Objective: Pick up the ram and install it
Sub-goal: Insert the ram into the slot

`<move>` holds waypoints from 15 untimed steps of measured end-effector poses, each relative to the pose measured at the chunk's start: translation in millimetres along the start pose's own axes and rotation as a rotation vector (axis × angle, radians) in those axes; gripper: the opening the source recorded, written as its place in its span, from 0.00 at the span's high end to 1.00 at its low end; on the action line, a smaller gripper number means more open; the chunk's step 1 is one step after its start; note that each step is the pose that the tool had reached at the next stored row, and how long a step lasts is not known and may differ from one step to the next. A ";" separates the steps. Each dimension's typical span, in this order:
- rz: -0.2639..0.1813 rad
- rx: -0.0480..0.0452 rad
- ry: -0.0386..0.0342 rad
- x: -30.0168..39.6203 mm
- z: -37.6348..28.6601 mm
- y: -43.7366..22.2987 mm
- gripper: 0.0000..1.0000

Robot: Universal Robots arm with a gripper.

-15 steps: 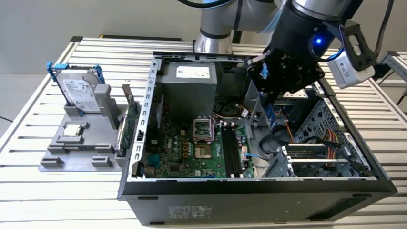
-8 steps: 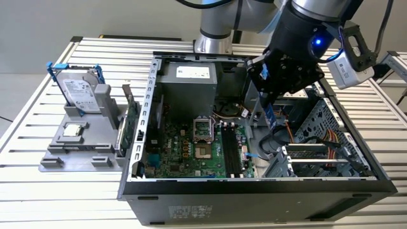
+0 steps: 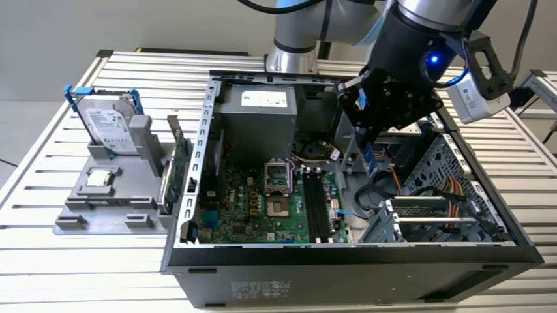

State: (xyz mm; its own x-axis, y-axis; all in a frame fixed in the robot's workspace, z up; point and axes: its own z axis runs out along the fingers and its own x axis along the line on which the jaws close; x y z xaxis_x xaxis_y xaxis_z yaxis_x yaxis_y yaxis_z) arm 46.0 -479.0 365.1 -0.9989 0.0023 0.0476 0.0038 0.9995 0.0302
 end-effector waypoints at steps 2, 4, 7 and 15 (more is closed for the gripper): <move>0.000 -0.0001 0.0000 0.0 0.4 0.0 1.00; 0.000 -0.0001 0.0000 0.0 0.8 0.0 1.00; 0.000 -0.0002 0.0000 -0.1 1.7 0.0 1.00; 0.000 -0.0001 0.0000 -0.2 4.6 -0.1 1.00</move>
State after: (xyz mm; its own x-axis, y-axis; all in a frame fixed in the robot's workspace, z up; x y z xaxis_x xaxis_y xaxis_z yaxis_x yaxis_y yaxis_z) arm 46.0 -479.0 360.5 -0.9989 0.0023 0.0476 0.0037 0.9995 0.0303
